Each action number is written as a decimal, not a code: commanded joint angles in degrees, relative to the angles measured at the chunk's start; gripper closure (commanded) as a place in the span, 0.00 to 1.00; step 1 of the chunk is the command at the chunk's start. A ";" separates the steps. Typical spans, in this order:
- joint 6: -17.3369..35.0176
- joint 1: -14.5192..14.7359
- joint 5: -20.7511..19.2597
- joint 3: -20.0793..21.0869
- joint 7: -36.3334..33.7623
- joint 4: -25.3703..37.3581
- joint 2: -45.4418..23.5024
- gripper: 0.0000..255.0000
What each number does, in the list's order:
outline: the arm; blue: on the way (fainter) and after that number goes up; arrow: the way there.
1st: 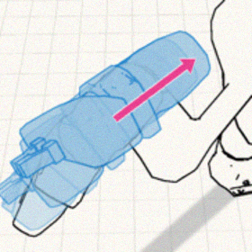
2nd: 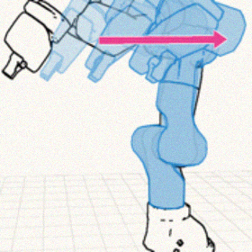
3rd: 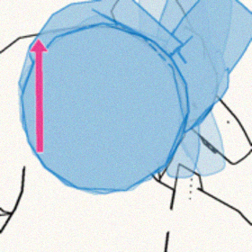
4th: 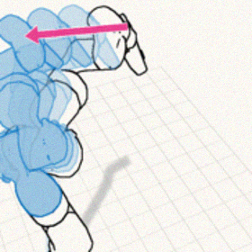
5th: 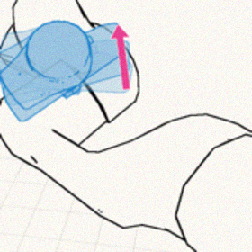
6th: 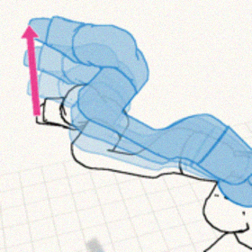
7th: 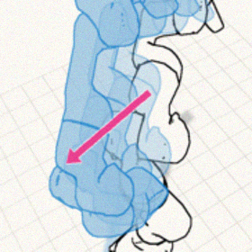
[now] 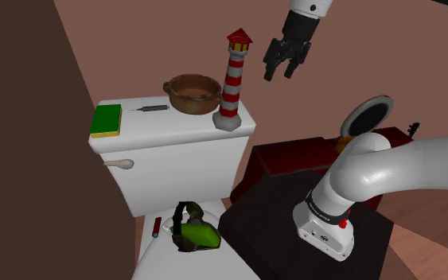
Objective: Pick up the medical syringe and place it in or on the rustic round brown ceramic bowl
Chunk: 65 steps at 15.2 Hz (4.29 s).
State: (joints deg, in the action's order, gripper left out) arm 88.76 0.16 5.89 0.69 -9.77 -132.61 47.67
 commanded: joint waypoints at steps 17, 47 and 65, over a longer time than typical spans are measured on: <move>12.25 9.09 -3.33 0.45 25.68 20.38 -35.97 0.00; 16.64 17.18 -10.77 7.56 44.74 46.17 -69.01 0.00; 12.20 17.28 -10.65 7.63 44.95 50.24 -68.63 1.00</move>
State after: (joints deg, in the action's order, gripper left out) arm 101.78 17.37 -4.76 8.29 35.22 -83.22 -20.89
